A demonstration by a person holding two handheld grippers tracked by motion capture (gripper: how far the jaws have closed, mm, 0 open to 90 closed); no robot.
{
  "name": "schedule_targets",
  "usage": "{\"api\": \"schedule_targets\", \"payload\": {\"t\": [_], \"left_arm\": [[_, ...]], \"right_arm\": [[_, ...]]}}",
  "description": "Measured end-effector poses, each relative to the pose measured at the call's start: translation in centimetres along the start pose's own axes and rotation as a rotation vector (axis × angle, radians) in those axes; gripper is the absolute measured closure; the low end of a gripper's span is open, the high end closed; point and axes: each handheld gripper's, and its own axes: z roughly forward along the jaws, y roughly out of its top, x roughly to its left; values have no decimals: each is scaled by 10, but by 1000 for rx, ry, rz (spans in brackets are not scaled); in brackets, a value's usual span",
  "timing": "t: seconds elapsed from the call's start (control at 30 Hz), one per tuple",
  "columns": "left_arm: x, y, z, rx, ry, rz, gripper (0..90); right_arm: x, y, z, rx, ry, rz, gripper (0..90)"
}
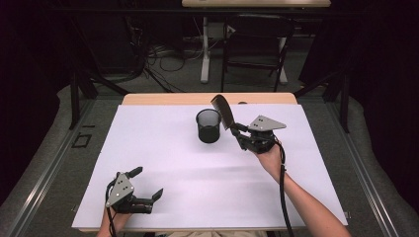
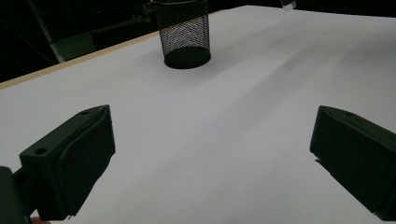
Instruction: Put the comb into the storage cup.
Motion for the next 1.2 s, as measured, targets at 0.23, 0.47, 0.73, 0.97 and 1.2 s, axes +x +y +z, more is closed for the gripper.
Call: {"api": "schedule_targets", "payload": {"t": [0.23, 0.47, 0.73, 0.97, 1.2], "left_arm": [[0, 0, 1, 4, -2, -4, 2], [0, 0, 0, 3, -2, -1, 2], [0, 0, 1, 8, -4, 3, 2], [0, 1, 1, 3, -3, 3, 2], [0, 1, 1, 4, -2, 2, 2]], "right_arm": [[-1, 5, 3, -1, 1, 2, 725], [-3, 8, 5, -5, -5, 2, 725], [-2, 14, 8, -10, -3, -1, 725], [-3, 18, 10, -14, -6, -2, 725], [-5, 22, 12, -13, -8, -3, 725]]}}
